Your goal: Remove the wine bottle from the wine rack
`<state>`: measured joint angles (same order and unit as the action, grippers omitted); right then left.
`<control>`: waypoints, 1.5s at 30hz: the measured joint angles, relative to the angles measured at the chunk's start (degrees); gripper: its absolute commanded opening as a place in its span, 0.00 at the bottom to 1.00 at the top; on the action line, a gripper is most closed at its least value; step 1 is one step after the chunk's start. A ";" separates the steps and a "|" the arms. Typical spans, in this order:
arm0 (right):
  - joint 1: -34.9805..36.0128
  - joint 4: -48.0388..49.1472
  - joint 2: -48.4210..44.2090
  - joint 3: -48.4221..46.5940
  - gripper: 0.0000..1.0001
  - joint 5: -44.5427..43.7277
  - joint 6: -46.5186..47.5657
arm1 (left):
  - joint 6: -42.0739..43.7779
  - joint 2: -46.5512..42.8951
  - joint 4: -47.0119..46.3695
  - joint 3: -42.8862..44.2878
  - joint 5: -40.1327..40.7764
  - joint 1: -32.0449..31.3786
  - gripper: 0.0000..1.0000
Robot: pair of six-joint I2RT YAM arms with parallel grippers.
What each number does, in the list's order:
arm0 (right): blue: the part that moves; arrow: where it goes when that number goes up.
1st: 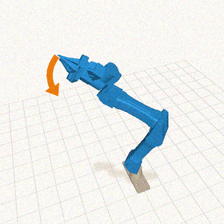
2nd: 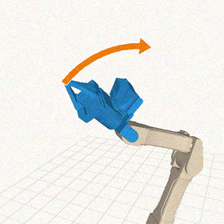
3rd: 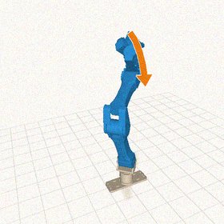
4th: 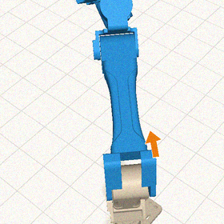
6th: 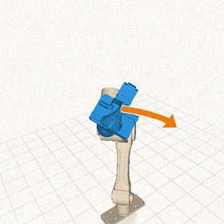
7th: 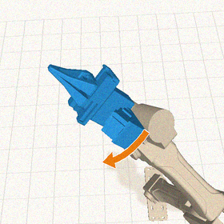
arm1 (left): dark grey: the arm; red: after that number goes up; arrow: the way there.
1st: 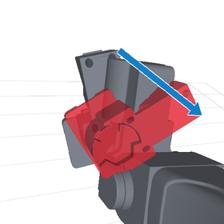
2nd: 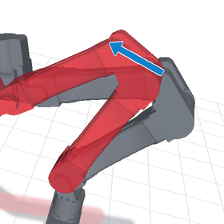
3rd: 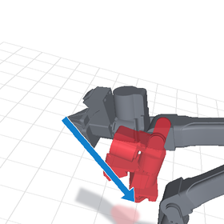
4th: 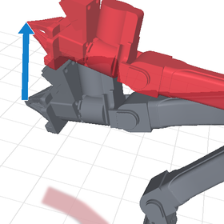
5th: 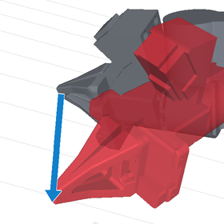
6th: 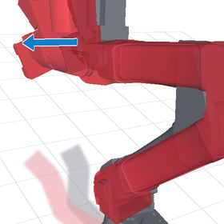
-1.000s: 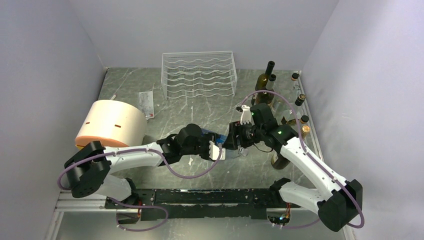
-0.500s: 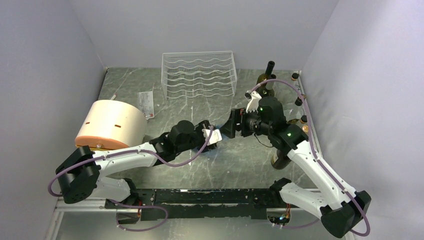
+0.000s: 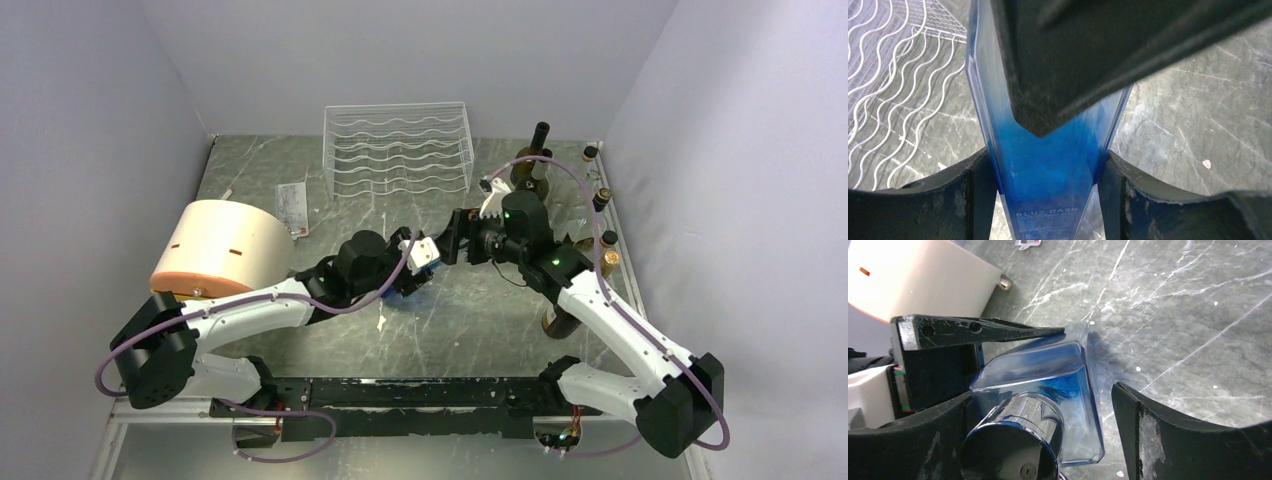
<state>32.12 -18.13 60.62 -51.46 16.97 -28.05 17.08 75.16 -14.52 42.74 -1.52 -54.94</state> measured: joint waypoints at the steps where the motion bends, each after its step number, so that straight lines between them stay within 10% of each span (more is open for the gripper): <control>1: 0.39 0.72 0.66 0.00 0.82 -0.22 -0.04 | -0.37 0.00 0.31 0.24 -0.09 0.31 0.07; 5: 2.51 2.32 3.15 -0.02 0.64 -1.44 0.15 | -1.75 0.00 1.14 0.85 -0.44 1.18 0.17; 11: 3.39 2.38 4.68 -0.79 0.25 -4.44 1.38 | -2.99 0.00 1.57 0.92 -0.61 1.92 0.98; 19: 3.98 -9.40 4.11 -8.22 0.00 -17.86 3.76 | -2.93 -3.96 -3.52 2.80 -0.59 1.86 1.00; 27: 0.04 -23.08 4.09 -17.81 0.00 -35.95 7.10 | -2.93 -6.64 -5.44 2.82 1.03 1.86 1.00; 45: -16.06 -24.55 10.34 -20.46 0.00 -39.41 10.88 | -2.82 -9.11 -5.66 2.82 4.66 2.67 1.00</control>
<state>16.05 -42.68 70.96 -71.92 -22.44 -17.17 14.26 66.04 -20.18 45.56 3.14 -52.27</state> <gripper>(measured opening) 0.658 0.995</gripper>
